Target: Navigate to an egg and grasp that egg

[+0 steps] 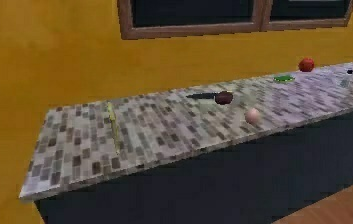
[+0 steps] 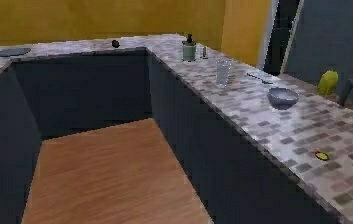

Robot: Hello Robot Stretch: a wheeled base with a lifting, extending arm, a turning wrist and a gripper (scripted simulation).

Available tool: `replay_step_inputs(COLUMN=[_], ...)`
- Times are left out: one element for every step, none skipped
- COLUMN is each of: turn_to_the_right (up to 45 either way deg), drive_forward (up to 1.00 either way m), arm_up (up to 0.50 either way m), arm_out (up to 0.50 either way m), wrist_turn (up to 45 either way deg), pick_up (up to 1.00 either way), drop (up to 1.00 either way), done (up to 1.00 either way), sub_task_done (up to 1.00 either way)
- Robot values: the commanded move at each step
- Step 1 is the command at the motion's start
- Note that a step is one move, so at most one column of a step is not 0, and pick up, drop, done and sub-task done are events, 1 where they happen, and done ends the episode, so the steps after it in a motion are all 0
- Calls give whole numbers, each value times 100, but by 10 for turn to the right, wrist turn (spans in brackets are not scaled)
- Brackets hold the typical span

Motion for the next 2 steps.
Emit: replay_step_inputs(turn_to_the_right=[-450,-210], drive_forward=[0,0], arm_up=[0,0], arm_out=[0,0], wrist_turn=[0,0], pick_up=[0,0], drop=[0,0], done=[0,0], sub_task_done=[0,0])
